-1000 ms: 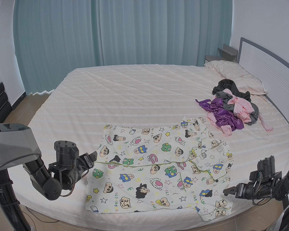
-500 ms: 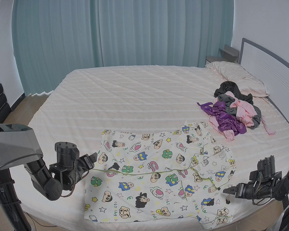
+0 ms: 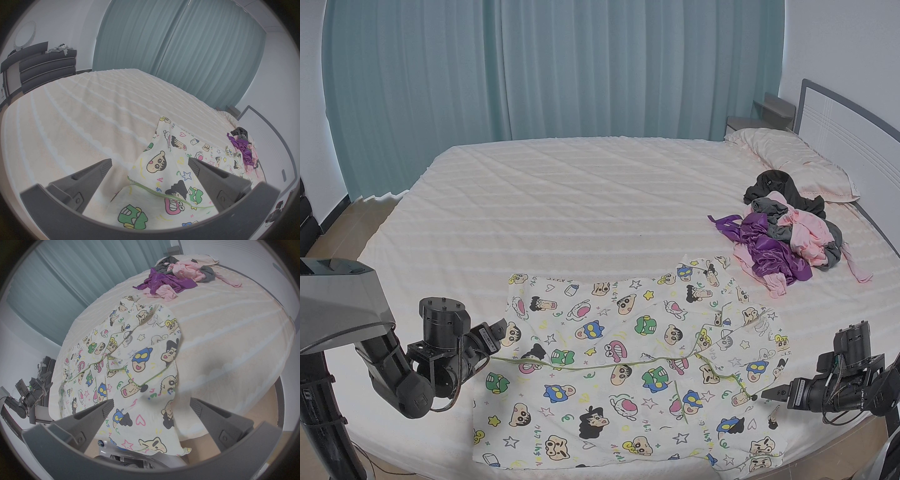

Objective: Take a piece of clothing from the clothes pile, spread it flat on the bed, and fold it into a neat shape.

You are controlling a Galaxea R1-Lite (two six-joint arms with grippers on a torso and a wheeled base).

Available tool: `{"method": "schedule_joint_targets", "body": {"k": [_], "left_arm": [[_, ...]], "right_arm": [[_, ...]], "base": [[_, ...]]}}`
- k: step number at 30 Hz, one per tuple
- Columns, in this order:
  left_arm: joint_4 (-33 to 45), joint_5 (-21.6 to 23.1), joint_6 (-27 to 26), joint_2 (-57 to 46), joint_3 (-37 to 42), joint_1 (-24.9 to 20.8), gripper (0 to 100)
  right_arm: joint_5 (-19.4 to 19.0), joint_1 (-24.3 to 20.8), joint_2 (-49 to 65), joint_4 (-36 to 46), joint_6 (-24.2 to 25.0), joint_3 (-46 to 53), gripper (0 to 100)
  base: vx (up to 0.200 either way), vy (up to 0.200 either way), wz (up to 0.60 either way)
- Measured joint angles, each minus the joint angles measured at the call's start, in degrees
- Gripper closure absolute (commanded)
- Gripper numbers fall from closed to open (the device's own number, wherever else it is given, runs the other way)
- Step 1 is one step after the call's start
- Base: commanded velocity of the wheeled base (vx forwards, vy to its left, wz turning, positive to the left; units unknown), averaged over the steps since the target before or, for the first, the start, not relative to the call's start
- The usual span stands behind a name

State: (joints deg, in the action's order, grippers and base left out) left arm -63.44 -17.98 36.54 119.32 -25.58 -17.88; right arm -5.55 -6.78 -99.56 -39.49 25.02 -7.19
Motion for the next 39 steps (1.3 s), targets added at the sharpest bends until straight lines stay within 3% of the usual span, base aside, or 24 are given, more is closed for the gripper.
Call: {"method": "schedule_joint_targets", "body": {"k": [6,10,18,22,39], "left_arm": [[0.0,0.02,-0.02,0.06,0.28,-0.41,0],[0.0,0.0,0.06,0.06,0.39,-0.48,0],[0.0,-0.29,3.56,-0.11,0.74,-1.02,0],[0.05,-0.35,6.29,-0.59,1.38,-1.11,0],[0.09,1.23,15.87,-0.79,2.82,-1.74,0]], "right_arm": [[0.02,-0.05,0.26,-3.89,1.21,-0.27,0],[0.0,-0.29,0.33,-6.99,5.47,-1.76,0],[-0.04,-0.82,-1.62,-7.73,11.79,-14.45,0],[-0.06,-0.72,-4.41,-5.32,14.15,-23.52,0],[0.82,0.06,-27.89,17.87,28.62,-71.23,0]], "base": [[0.0,0.0,0.0],[0.0,0.0,0.0],[0.0,0.0,0.0],[0.0,0.0,0.0],[0.0,0.0,0.0]]}}
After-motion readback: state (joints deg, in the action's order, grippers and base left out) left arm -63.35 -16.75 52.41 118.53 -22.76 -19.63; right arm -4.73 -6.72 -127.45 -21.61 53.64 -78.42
